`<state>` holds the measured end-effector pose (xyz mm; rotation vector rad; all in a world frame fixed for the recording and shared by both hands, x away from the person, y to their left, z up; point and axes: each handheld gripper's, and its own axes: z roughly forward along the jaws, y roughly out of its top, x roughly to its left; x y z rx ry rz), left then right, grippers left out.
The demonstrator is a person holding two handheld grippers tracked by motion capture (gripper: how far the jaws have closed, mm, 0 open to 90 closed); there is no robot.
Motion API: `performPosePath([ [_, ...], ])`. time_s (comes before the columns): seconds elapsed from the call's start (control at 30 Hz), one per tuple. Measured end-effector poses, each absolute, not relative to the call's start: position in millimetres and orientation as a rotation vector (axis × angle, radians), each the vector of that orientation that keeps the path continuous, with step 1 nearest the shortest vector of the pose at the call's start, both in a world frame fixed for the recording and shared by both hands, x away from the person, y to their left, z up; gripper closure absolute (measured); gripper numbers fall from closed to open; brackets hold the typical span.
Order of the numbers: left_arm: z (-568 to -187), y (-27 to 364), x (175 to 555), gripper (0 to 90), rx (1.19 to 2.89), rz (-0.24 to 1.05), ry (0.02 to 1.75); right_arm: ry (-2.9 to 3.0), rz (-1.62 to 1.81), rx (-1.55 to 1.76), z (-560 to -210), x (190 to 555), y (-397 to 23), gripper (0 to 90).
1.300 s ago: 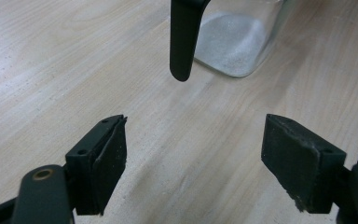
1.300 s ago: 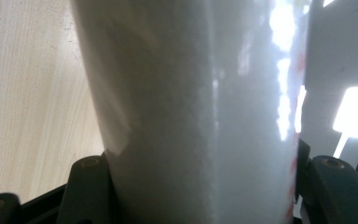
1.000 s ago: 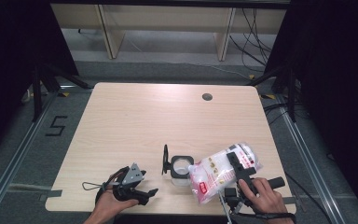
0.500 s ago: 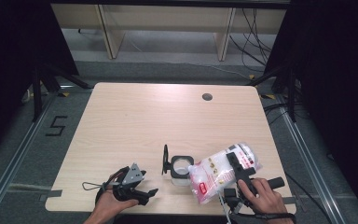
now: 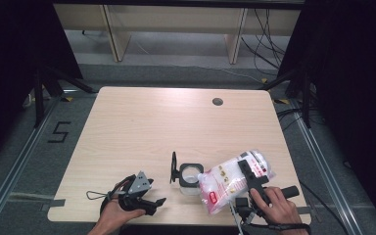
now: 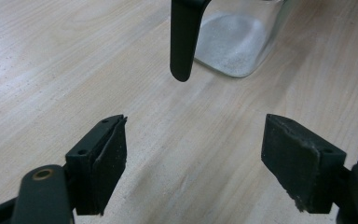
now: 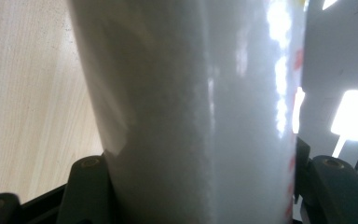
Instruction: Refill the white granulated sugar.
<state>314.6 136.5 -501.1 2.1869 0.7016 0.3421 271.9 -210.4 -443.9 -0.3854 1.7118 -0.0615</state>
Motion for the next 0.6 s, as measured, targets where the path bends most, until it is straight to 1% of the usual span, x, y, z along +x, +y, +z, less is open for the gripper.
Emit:
performPosePath([
  [0.6, -501.3, 136.1, 314.2, 21.9, 2.179, 0.337, 0.708, 1.718, -0.032, -0.355, -445.8, 272.1, -211.8, 41.8],
])
